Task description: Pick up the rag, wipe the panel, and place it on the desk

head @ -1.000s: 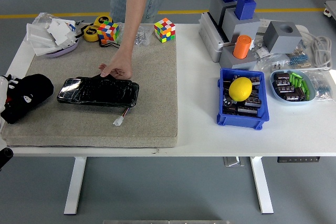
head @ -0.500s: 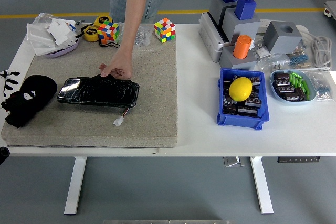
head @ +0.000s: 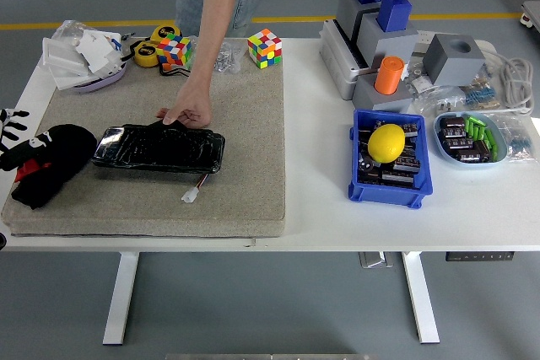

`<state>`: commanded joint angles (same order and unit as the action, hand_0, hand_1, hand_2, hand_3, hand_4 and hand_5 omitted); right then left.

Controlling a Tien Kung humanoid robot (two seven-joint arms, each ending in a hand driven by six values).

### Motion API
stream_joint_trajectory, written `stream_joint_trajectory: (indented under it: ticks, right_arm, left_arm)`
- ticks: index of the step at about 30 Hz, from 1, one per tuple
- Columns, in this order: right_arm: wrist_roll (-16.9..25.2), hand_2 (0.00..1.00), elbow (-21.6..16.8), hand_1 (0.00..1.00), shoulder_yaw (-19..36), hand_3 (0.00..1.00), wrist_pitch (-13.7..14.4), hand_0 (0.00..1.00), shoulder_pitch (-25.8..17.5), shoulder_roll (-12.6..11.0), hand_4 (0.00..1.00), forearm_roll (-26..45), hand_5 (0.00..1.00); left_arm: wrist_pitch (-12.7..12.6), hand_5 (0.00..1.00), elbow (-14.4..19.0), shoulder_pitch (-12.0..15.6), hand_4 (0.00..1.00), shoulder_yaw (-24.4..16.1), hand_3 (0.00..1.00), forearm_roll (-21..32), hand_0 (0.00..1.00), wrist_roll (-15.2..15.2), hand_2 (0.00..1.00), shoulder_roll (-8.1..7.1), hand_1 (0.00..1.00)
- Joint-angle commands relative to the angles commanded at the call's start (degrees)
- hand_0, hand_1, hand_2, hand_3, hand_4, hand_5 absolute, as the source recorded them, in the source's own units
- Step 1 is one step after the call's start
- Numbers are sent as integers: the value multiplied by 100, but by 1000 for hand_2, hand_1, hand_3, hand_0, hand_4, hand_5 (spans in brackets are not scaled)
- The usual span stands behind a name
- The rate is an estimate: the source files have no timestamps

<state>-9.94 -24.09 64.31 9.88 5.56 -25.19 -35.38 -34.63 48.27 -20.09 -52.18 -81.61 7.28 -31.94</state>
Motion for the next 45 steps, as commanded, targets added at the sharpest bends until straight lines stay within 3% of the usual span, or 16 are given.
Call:
stream_joint_trajectory:
  ticks: [7, 18, 24, 35, 38, 45]
  right_arm:
    - [2, 693, 37, 634, 37, 611, -7, 742, -13, 22, 991, 9, 584]
    - [19, 692, 24, 634, 102, 610, 14, 740, -5, 51, 989, -5, 583]
    - [25, 692, 28, 634, 128, 610, 10, 740, -18, 54, 989, -4, 583]
    - [33, 693, 44, 634, 108, 609, -5, 739, -14, 61, 988, 17, 583]
    - [30, 693, 49, 634, 103, 609, -6, 739, -23, 57, 988, 23, 583]
    - [12, 694, 69, 634, 55, 610, -4, 739, -28, 43, 988, 42, 583]
  left_arm:
    - [-42, 998, 523, 150, 998, -562, 753, 62, 357, 231, 651, -114, 550]
    - [-37, 998, 1586, 368, 998, -1167, 744, -153, 356, 78, 650, -351, 552]
    - [-28, 998, 2101, 511, 998, -1414, 741, 112, 356, -39, 650, -449, 553]
    - [-55, 998, 2481, 623, 998, -1540, 742, 280, 354, -160, 651, -517, 558]
    - [-67, 998, 2596, 685, 998, -1529, 742, 459, 354, -143, 651, -520, 558]
    - [-141, 998, 2960, 995, 998, -1555, 745, 1496, 365, 84, 657, -557, 568]
